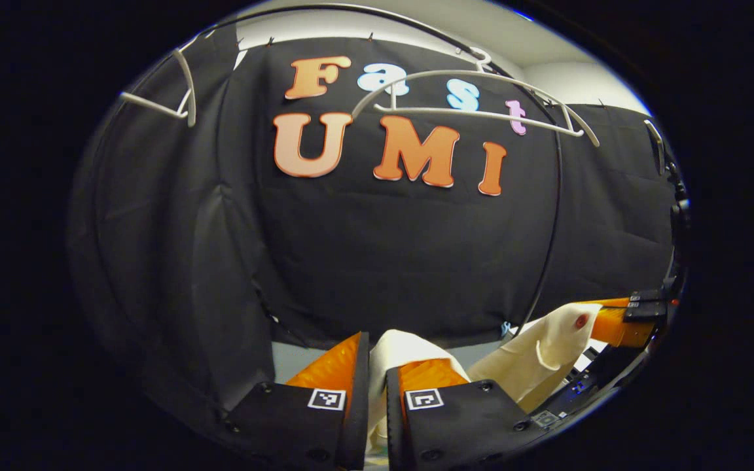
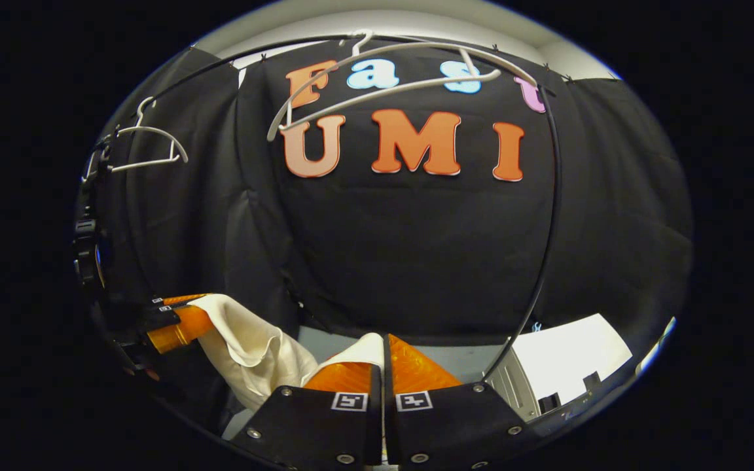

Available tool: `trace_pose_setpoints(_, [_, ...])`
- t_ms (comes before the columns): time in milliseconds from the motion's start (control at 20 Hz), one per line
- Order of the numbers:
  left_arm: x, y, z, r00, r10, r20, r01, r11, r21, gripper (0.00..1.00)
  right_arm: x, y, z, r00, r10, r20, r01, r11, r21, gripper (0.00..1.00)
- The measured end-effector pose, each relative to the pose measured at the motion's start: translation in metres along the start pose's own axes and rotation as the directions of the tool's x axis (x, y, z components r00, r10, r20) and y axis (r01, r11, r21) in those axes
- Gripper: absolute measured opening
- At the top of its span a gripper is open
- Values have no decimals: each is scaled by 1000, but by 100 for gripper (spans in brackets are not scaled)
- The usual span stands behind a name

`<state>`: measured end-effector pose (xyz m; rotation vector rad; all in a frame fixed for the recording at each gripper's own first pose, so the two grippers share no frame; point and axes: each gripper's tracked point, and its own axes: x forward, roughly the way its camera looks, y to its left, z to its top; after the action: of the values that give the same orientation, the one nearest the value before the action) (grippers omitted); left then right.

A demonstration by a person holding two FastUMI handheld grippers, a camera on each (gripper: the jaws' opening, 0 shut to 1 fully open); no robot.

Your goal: Grasp the clothes on the hanger with both hands and then place them into the laundry hamper below.

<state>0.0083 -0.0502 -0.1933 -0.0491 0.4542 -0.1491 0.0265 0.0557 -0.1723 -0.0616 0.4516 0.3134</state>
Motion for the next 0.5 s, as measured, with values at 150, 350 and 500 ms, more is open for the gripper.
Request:
trace_pose_setpoints(150, [0,2,-30,996,6,-88,-8,1000,-24,18,9,7,-36,996,15,-83,-14,1000,18,2])
trace_pose_setpoints(350, [8,-1,-70,981,-6,-195,-8,997,-71,18,16,4,-74,983,5,-183,10,997,79,2])
trace_pose_setpoints(500, [12,-5,-94,965,-25,-260,-10,991,-135,18,16,3,-98,970,-2,-243,31,993,115,2])
